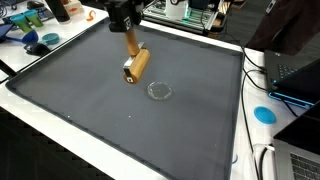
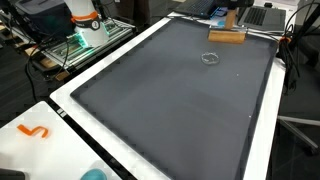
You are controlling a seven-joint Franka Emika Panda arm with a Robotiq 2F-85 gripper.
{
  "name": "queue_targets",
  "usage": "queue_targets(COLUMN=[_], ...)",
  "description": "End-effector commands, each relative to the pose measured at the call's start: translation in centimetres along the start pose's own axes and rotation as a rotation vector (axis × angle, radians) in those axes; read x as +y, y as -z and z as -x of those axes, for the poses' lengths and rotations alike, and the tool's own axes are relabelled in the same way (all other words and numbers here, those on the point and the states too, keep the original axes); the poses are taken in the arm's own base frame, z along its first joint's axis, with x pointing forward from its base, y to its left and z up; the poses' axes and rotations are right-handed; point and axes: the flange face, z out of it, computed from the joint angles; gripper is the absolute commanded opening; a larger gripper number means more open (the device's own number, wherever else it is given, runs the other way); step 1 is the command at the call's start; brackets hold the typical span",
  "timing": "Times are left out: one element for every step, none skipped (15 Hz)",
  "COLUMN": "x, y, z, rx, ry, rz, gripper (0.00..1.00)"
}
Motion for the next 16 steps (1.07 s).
queue_targets(x=[0.8, 1.0, 1.2, 1.4, 1.6, 1.8, 2.0, 2.1, 2.1, 2.1, 2.1, 2.0, 1.9, 1.9, 1.8, 1.8], y=[-0.2, -0.4, -0.7, -0.9, -1.1, -1.4, -1.5, -1.7, -1.8, -2.0, -2.1, -2.3, -2.4, -2.6, -2.7, -2.8], z=[2.5, 2.9, 3.3, 3.8, 4.2, 4.7, 5.1, 5.6, 6.1, 6.5, 7.0, 7.4, 7.8, 8.2, 8.5, 8.9], rx=[0.030, 0.037, 0.044, 0.051, 0.059, 0.065, 0.071, 0.076, 0.082, 0.087, 0.093, 0.096, 0.101, 0.106, 0.110, 0.115], ry=[-0.067, -0.078, -0.090, -0.104, -0.114, -0.127, -0.137, -0.147, -0.156, -0.163, -0.171, -0.178, -0.185, -0.190, -0.194, -0.198], rz=[-0.048, -0.055, -0.063, -0.069, -0.073, -0.078, -0.084, -0.087, -0.090, -0.091, -0.093, -0.092, -0.092, -0.094, -0.094, -0.096], gripper=[0.23, 0.23, 0.23, 0.23, 0.23, 0.23, 0.23, 0.23, 0.23, 0.23, 0.23, 0.23, 0.23, 0.23, 0.23, 0.23])
